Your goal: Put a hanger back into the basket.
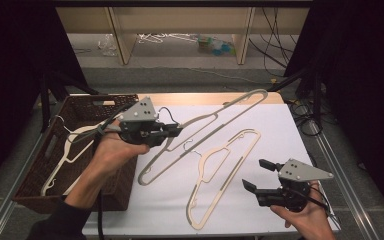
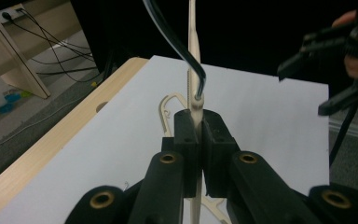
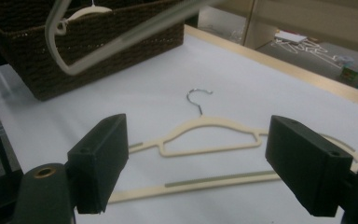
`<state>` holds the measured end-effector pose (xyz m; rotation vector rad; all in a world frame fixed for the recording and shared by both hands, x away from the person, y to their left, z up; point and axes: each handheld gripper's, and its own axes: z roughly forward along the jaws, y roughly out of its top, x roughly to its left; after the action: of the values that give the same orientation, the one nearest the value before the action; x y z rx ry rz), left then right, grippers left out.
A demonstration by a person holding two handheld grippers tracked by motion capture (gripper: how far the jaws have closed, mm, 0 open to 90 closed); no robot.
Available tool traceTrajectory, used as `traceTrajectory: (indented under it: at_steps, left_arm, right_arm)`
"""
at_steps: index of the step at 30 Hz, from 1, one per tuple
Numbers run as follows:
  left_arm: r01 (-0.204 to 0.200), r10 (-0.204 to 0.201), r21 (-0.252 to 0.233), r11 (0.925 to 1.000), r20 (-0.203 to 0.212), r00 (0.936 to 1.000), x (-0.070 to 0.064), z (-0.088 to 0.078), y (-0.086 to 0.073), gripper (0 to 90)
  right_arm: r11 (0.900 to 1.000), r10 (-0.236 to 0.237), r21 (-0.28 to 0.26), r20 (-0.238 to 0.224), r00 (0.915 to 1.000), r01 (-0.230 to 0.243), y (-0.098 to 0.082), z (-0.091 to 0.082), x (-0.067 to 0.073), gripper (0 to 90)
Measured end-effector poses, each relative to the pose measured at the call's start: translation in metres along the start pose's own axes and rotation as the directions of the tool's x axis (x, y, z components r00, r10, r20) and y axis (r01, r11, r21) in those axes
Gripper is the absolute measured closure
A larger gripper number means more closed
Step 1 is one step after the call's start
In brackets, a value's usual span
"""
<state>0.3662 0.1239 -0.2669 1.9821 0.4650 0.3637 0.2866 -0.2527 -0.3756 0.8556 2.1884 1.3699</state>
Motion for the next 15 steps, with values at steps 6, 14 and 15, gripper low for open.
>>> traceTrajectory:
  at_steps: [6, 14, 15]
  left_arm:
    - [0.028, -0.029, -0.069, 0.9972, -0.009, 0.9995, 0.013, -0.037, 0.020, 85.6]
    - [0.064, -0.070, -0.079, 0.9948, -0.073, 0.9949, 0.035, -0.088, 0.032, 85.6]
    - [0.073, -0.079, -0.075, 0.9945, -0.083, 0.9934, 0.038, -0.093, 0.031, 85.6]
  right_arm:
    - [0.999, 0.010, 0.050, -0.021, 0.9997, -0.009, -0.013, 0.009, 0.002, 22.8]
    - [0.998, 0.012, 0.059, -0.027, 0.9996, -0.011, -0.018, 0.010, 0.003, 23.5]
    - [0.998, 0.016, 0.064, -0.028, 0.9995, -0.014, -0.018, 0.010, 0.002, 23.5]
